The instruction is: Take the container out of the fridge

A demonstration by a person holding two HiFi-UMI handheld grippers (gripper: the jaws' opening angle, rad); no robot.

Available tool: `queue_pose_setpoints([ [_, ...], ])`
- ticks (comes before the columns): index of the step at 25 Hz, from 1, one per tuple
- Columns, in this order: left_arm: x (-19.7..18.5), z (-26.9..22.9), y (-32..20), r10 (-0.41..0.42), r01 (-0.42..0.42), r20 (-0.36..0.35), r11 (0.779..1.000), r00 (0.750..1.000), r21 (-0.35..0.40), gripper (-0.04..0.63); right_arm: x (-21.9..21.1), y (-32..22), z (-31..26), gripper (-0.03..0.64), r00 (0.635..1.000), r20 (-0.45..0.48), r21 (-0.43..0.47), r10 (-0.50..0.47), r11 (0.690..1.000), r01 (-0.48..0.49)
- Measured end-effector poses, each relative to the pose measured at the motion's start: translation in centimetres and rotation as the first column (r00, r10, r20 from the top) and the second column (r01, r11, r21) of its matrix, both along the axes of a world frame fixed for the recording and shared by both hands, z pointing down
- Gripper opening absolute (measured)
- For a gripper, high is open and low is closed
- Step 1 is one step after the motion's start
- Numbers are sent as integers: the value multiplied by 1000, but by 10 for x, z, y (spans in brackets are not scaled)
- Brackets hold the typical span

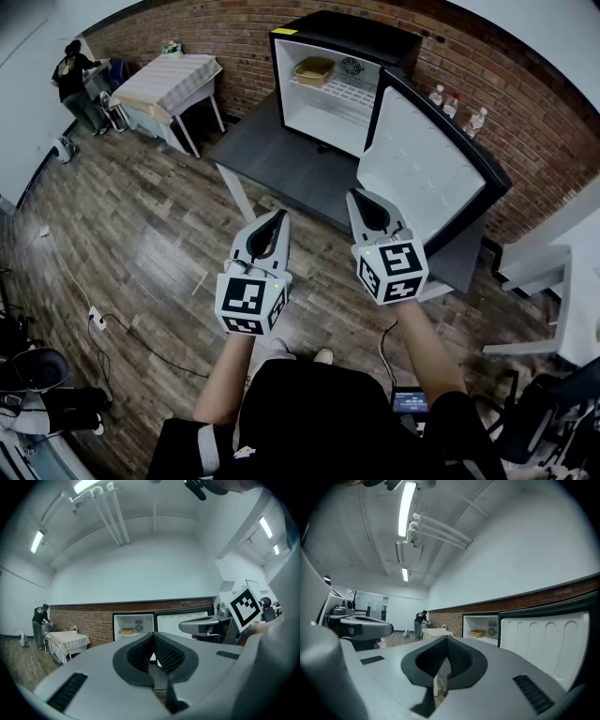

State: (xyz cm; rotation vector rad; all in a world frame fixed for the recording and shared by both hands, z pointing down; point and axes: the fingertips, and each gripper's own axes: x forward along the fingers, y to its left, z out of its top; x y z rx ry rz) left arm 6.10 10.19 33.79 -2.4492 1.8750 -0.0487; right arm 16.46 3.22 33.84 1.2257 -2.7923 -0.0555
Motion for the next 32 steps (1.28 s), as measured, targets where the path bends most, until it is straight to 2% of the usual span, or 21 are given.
queue_pose_setpoints([
  [9, 17, 4, 5, 3, -3, 8, 1000, 1000, -6, 14, 5, 8, 6, 41, 999, -1, -2, -45, 999, 45],
  [18, 9, 8, -9, 5, -5, 5, 1000, 1000, -13, 14, -7, -4, 13, 41, 997, -20, -20, -80, 997, 80],
  [25, -5, 7, -43, 27, -27, 8, 1000, 1000, -1, 14, -26, -37, 9, 41, 997, -7, -18, -80, 997, 80],
  [32, -39, 8, -96, 45, -45, 13, 999, 999, -7, 14, -56, -90, 12, 41, 998, 5, -37, -59, 998, 59],
])
